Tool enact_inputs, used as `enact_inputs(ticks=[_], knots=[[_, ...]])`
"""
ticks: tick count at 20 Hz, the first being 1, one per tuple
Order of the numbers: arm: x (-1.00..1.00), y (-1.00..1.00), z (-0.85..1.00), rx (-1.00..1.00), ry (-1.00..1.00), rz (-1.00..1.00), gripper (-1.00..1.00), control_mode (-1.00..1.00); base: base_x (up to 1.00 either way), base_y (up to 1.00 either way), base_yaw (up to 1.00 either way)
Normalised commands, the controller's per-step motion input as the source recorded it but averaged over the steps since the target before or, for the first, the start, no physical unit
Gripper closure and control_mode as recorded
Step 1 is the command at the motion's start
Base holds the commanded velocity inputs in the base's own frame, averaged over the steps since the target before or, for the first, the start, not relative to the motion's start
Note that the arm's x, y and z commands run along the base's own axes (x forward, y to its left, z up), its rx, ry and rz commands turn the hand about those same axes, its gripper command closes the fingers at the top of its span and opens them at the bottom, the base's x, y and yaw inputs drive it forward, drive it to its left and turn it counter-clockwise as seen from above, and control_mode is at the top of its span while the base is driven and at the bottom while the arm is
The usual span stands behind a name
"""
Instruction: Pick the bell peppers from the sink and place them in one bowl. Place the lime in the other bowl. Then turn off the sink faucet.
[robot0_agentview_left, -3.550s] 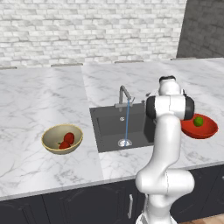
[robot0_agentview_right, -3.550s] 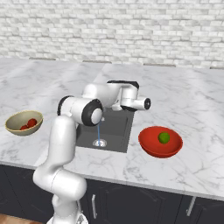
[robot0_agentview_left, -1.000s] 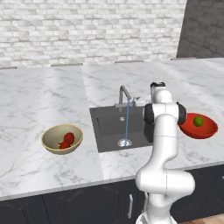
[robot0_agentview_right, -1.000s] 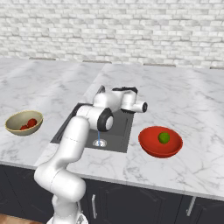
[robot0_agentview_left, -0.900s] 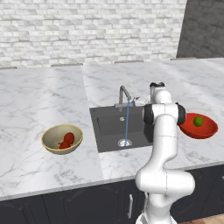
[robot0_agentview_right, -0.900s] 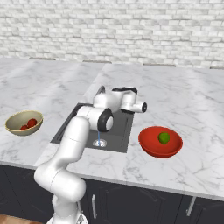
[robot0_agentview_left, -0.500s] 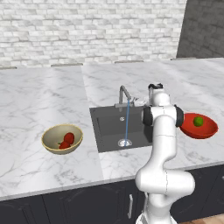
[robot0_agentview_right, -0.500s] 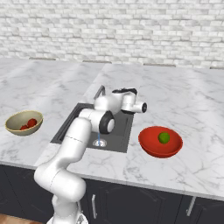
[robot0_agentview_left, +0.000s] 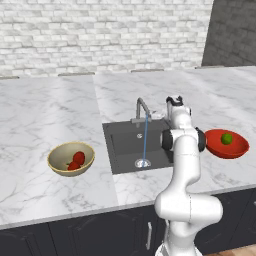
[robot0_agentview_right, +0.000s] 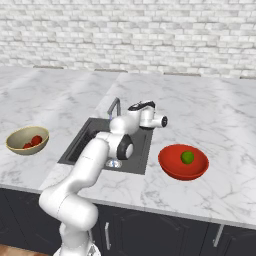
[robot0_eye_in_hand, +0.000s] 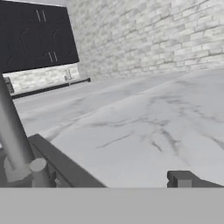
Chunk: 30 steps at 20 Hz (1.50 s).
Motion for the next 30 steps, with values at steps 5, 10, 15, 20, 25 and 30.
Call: enact_inputs(ticks=[5,10,15,20,25,30], knots=[[0.3,-0.01,-0.21,0.02,0.0,0.0,-1.0,-1.0,0.0,0.0,0.0],[0.16,0.0,-0.18,0.0,0.0,0.0,-1.0,-1.0,0.0,0.0,0.0],[0.07,0.14,0.0,0.0,0.0,0.0,-1.0,-1.0,0.0,0.0,0.0],[0.08,0.66,0.0,0.0,0.0,0.0,-1.0,-1.0,0.0,0.0,0.0],[0.36,0.94,0.0,0.0,0.0,0.04,-1.0,-1.0,0.0,0.0,0.0],[0.47,1.0,0.14,0.0,0.0,0.16,-1.0,-1.0,0.0,0.0,0.0]])
